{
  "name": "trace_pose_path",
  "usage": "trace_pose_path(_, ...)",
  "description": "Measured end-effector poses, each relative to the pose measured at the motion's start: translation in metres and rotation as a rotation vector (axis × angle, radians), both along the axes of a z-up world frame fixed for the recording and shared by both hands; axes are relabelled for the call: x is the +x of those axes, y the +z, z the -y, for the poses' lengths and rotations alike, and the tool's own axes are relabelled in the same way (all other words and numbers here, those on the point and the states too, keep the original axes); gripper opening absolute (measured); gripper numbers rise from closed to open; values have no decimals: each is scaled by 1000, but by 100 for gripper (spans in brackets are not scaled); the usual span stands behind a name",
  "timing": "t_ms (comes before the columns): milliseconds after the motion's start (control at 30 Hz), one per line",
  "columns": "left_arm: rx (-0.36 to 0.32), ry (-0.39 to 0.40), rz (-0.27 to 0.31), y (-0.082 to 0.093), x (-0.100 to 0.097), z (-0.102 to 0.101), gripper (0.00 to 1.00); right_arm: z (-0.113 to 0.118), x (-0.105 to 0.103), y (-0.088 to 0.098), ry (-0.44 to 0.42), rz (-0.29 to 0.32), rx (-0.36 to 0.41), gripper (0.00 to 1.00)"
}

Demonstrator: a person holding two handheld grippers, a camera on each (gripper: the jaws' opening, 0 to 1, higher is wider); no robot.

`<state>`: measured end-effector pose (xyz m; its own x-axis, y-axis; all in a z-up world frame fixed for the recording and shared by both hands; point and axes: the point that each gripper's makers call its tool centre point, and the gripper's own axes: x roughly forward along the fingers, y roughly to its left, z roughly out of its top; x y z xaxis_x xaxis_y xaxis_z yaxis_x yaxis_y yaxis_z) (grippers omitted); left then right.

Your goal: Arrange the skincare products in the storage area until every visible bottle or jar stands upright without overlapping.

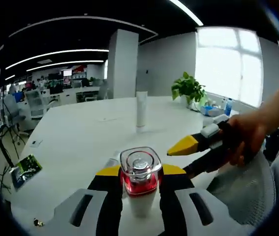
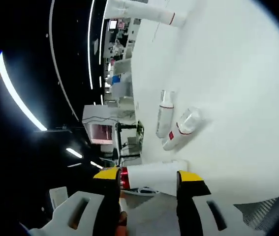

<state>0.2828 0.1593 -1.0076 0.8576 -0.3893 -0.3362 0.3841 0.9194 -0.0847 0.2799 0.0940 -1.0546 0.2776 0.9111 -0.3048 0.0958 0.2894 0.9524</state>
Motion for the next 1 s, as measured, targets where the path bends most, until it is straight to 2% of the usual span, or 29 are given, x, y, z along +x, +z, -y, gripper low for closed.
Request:
trace_pose_path(200,-31,-8,9,1,0,5,25,4,1,6,-21,11,22,43)
trace_pose_path(367,8,-41,-5,-4,-4,9,28,6,-1,11,-24,35,17,43)
trace_pose_path(433,9,-51,-16,-6,-5,10,31,6,-2,11,-26,39,14,44)
trace_pose_path(533,33,-77,-1,-4,-7,14,37,6,-4,11,-26,43,10,45)
trace_pose_path(667,90,-101,6,0,-13,12,44,-1,-7,15,-1,93,-4,48)
trace_pose_path(733,219,-118,38,1,-18,2,43,-7,-10,20,35,164,-20,50)
trace_pose_path(767,237,-128,37,-1,-21,1,44,-9,-11,22,54,193,-27,50)
trace_pose_path(833,286,-149,9,-10,-28,-1,45,-14,-14,28,106,294,-72,51)
trace_pose_path(867,313,-160,4,-14,-30,-2,45,-16,-15,31,134,353,-97,53)
trace_pose_path(900,333,-163,-16,-22,-34,-2,46,-18,-14,35,171,442,-150,53)
trace_pose_path(933,336,-164,-16,-26,-35,0,47,-20,-12,37,195,498,-182,54)
trace_pose_path(967,342,-160,-25,-31,-37,1,47,-24,-11,45,235,582,-219,55)
trace_pose_path(1000,382,-163,-51,-41,-39,2,47,-28,-12,51,268,638,-244,56)
